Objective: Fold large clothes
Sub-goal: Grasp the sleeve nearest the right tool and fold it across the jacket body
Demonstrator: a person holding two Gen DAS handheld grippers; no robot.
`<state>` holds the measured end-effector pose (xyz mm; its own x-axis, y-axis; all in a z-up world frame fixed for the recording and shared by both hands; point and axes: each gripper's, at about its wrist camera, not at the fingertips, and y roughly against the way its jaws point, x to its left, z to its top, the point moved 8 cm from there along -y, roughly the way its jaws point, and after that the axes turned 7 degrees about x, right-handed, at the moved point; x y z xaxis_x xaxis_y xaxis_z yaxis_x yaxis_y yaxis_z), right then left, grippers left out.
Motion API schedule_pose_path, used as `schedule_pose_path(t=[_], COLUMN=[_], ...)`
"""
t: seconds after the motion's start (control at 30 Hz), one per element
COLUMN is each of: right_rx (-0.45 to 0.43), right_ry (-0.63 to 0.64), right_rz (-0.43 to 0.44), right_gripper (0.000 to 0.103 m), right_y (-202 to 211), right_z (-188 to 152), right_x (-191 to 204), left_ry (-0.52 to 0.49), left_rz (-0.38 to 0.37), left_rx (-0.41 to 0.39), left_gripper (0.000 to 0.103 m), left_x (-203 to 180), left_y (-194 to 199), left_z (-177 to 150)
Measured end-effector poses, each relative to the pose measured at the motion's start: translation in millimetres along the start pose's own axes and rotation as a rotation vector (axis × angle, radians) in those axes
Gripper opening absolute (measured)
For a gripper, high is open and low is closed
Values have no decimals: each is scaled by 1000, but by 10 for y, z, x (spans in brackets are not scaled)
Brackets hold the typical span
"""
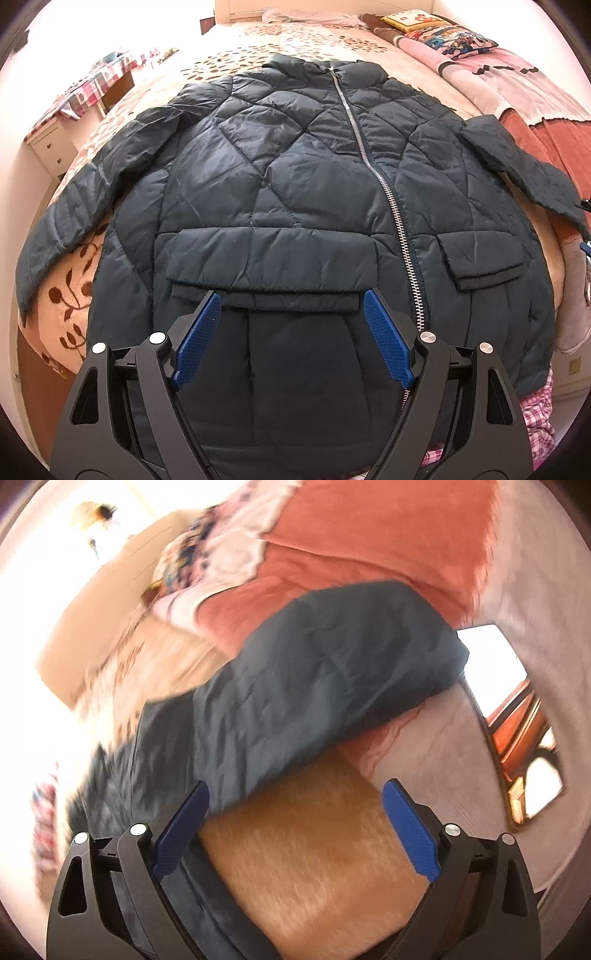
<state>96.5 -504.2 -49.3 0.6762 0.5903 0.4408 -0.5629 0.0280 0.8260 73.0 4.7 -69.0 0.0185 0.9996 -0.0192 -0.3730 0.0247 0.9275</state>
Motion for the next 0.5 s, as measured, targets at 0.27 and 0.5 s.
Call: schedule_pose_path(t=[0.27,0.5], right_rx=[-48,-289], right_ry=[-124,261], right_rz=[3,-85], right_gripper=[18,10], right_y=[17,689], right_z=[211,240], right_x=[-141,786], left_ry=[13,58], left_rz=[-12,-48], left_rx=[9,1], left_gripper=[79,79], left_x=[63,193], left_y=[-34,-41], left_z=[-13,-43])
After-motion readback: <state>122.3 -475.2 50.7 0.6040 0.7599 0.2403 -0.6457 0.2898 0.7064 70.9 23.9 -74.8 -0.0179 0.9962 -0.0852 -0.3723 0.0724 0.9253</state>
